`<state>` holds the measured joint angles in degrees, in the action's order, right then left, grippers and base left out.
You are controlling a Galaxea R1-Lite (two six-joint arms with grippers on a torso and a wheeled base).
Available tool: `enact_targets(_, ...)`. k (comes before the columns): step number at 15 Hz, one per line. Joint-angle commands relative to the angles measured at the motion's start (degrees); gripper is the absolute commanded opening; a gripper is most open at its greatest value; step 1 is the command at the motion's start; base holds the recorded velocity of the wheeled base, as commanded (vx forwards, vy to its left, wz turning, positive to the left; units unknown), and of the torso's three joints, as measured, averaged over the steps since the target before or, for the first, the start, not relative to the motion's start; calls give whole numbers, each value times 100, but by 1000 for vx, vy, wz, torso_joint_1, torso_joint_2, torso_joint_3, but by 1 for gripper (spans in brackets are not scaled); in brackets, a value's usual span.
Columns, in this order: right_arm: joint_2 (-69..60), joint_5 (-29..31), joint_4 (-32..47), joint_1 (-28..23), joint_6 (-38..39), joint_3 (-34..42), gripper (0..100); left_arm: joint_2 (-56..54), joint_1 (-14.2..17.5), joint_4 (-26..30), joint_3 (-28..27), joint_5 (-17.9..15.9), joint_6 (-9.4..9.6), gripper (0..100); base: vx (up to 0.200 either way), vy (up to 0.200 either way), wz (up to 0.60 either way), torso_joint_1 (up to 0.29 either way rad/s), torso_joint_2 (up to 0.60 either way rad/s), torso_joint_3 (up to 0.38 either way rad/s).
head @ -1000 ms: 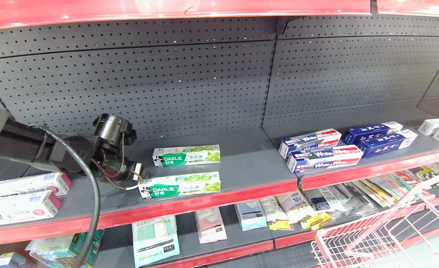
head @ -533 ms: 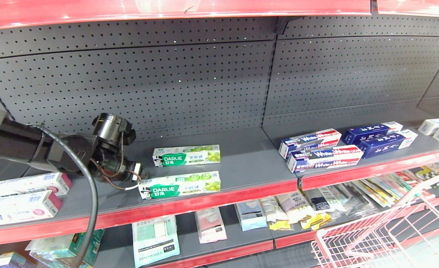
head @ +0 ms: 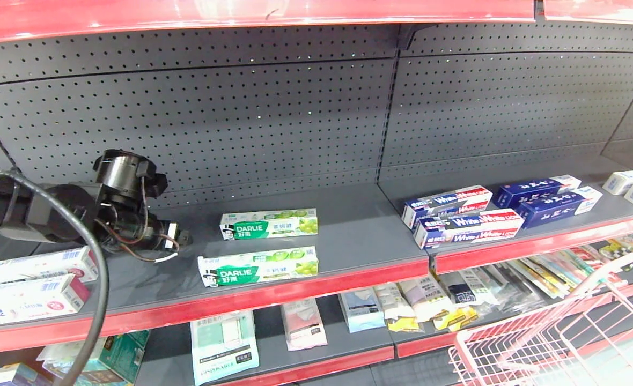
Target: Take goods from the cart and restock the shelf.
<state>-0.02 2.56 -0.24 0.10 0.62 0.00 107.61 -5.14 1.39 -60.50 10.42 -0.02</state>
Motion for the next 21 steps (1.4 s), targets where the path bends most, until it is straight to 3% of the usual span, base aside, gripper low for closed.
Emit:
enact_targets(1,2,-1,-2,-1,-1,0,100,-319,268,-7,285,4,64,100,0,0,0,0,0,0)
enact_targets(5,2,-1,-2,-1,-1,0,100,-1005,277,2,900,4,46,100,0,0,0,0,0,0)
enact_targets(8,2,-1,-2,-1,-1,0,100,-2323,339,-7,1796,4,38,100,0,0,0,0,0,0)
enact_targets(12,2,-1,-2,8,-1,0,100,-3835,594,2,2693,-242,73,100,0,0,0,0,0,0)
enact_targets(15,2,-1,-2,-1,-1,0,100,-4116,673,-297,3264,-234,46,100,0,0,0,0,0,0)
enact_targets(18,2,-1,-2,-1,-1,0,100,-4125,673,-763,3440,-93,99,100,0,0,0,0,0,0)
enact_targets(19,2,-1,-2,8,-1,0,100,-4160,673,-781,3449,-146,73,100,0,0,0,0,0,0)
enact_targets(20,2,-1,-2,-1,-1,0,100,-4213,681,-868,3413,-603,-59,100,0,0,0,0,0,0)
enact_targets(21,2,-1,7,-1,-1,0,100,-4266,699,-974,3396,-796,-191,100,0,0,0,0,0,0)
